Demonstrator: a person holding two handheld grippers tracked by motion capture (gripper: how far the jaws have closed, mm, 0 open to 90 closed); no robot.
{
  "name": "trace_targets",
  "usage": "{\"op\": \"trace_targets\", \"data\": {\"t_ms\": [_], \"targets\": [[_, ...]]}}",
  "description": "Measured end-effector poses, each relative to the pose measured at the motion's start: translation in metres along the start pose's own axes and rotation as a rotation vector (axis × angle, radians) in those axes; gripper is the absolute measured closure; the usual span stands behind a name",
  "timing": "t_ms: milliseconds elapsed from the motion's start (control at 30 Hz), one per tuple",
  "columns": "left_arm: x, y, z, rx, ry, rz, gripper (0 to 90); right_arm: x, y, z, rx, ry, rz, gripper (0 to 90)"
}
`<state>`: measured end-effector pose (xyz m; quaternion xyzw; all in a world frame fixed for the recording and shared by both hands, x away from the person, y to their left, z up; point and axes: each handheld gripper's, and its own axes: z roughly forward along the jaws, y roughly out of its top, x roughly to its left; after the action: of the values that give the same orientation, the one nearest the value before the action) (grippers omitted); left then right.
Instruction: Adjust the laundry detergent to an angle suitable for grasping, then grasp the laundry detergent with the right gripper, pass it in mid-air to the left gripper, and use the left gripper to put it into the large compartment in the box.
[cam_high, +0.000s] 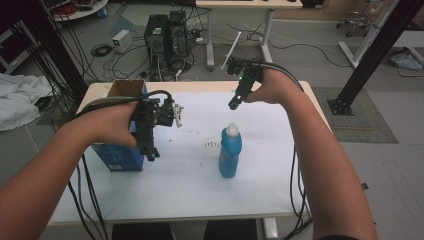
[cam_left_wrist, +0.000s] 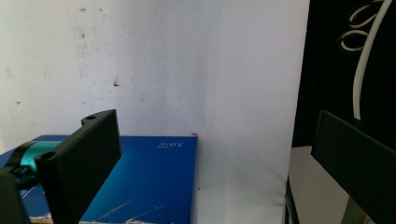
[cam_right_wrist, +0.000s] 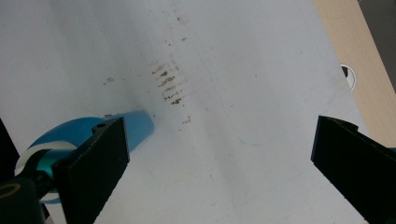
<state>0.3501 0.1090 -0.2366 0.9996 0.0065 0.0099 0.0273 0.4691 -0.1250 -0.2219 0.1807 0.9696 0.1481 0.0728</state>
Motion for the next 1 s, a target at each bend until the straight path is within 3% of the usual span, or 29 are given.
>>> {"op": "trace_targets", "data": {"t_ms": [633, 1000], "targets": [[0.003, -0.001, 0.010, -0.004, -0.023, -0.016, 1.6, -0.006, 0.001, 0.005, -0.008, 0.003, -0.004, 3.4], [0.006, -0.002, 0.014, -0.002, -0.026, 0.000, 1.6, -0.009, 0.001, 0.006, -0.011, 0.001, 0.009, 3.4]]}}
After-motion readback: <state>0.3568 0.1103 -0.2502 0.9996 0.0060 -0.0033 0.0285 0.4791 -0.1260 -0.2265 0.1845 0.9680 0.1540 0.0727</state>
